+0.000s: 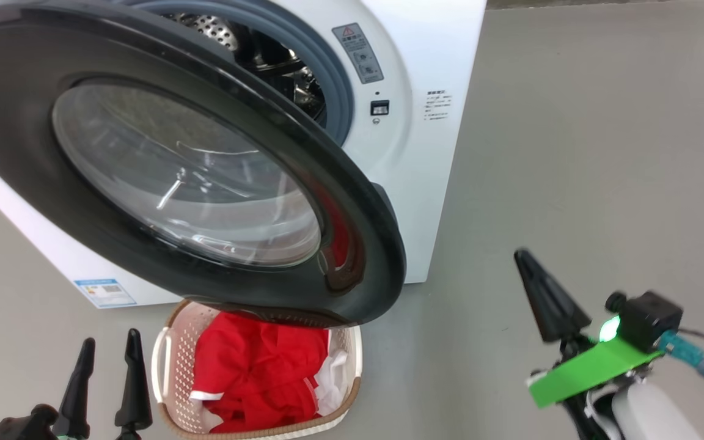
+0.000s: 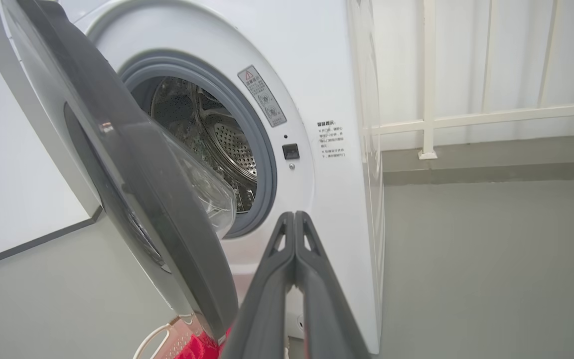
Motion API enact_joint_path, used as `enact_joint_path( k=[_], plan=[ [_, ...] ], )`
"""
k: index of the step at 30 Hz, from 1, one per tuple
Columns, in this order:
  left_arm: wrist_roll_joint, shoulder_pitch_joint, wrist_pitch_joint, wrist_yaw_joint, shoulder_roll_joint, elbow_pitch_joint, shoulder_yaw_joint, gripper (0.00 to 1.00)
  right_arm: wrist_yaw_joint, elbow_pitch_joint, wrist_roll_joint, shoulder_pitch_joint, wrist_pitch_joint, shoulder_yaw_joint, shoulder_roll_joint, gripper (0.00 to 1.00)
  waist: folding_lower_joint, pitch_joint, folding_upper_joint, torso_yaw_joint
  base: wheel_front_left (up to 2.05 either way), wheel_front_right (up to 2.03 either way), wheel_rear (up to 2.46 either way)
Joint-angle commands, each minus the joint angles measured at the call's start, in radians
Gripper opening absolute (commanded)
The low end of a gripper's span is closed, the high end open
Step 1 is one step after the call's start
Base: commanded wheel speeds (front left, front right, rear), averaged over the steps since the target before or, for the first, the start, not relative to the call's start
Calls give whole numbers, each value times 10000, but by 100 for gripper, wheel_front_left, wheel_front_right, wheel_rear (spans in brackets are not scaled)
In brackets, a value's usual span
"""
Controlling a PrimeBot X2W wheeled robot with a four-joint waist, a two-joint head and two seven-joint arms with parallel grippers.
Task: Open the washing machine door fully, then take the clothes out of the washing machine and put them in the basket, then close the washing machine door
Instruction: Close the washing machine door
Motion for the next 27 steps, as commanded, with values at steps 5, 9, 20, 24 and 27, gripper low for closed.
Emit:
enact_joint_path(
  k=[5,9,20,24,27],
  plan=[
    [65,-264,-122,-89,72,-124,338,100,16,-1051,-110,-560,-48,-86,-23,0,0,47,0,298,0,0,0],
    [70,-293,-122,-112,55,-69,362,100,16,-1786,301,-656,-48,-373,270,0,0,45,0,568,0,0,0],
    [66,-244,-122,-164,-1,20,361,100,16,-3477,503,-864,-48,-249,477,0,0,-48,0,1388,0,0,0],
    [72,-248,-122,-178,-14,99,391,100,16,-3994,753,-935,-48,71,467,0,0,-87,0,1587,0,0,0],
    [78,-259,-122,-188,-25,143,395,100,16,-4225,785,-988,-48,513,343,0,0,-134,0,1710,0,0,0]
  ],
)
